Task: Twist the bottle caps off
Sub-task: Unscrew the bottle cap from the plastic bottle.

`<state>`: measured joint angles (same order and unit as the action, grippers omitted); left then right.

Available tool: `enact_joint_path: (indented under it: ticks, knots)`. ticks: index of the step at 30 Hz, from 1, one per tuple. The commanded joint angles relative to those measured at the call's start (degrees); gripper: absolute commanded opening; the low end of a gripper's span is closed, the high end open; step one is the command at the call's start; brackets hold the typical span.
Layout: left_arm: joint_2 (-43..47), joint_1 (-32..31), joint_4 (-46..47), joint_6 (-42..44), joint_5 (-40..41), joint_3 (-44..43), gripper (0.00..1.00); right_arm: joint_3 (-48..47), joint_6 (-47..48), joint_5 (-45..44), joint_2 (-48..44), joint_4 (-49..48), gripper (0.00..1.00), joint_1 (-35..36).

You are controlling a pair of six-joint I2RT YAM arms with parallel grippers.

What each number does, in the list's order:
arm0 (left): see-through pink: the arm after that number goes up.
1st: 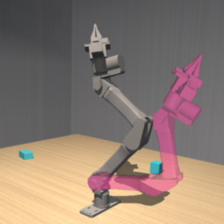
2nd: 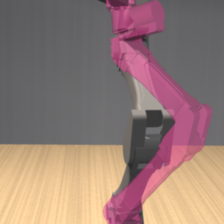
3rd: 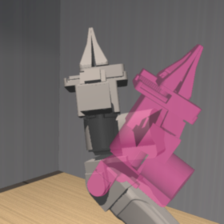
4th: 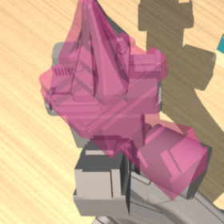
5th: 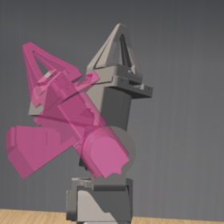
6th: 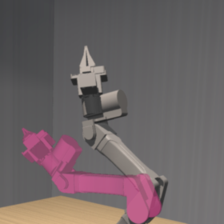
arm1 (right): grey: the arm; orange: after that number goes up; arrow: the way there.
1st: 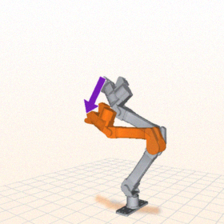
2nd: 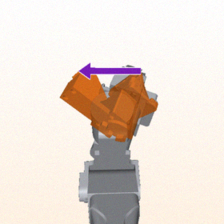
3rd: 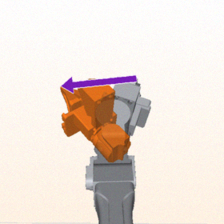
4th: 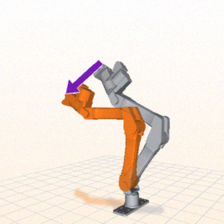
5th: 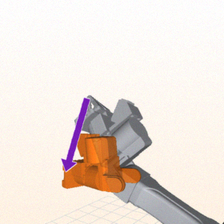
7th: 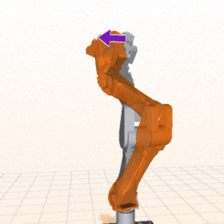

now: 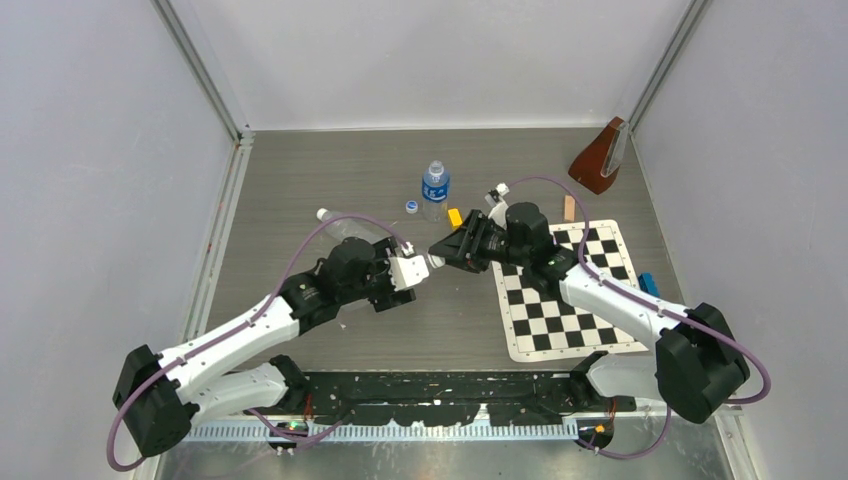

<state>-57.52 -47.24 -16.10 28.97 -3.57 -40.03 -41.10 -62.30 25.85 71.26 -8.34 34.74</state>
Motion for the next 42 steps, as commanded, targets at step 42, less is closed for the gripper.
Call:
enact_joint_path:
  ticks: [42]
  knots:
    - [-2.9,-0.2,-20.1,6.1,-43.3,-11.0,0.0,17.7,67.4,22.7,-30.3,-20.6,0.0,0.0]
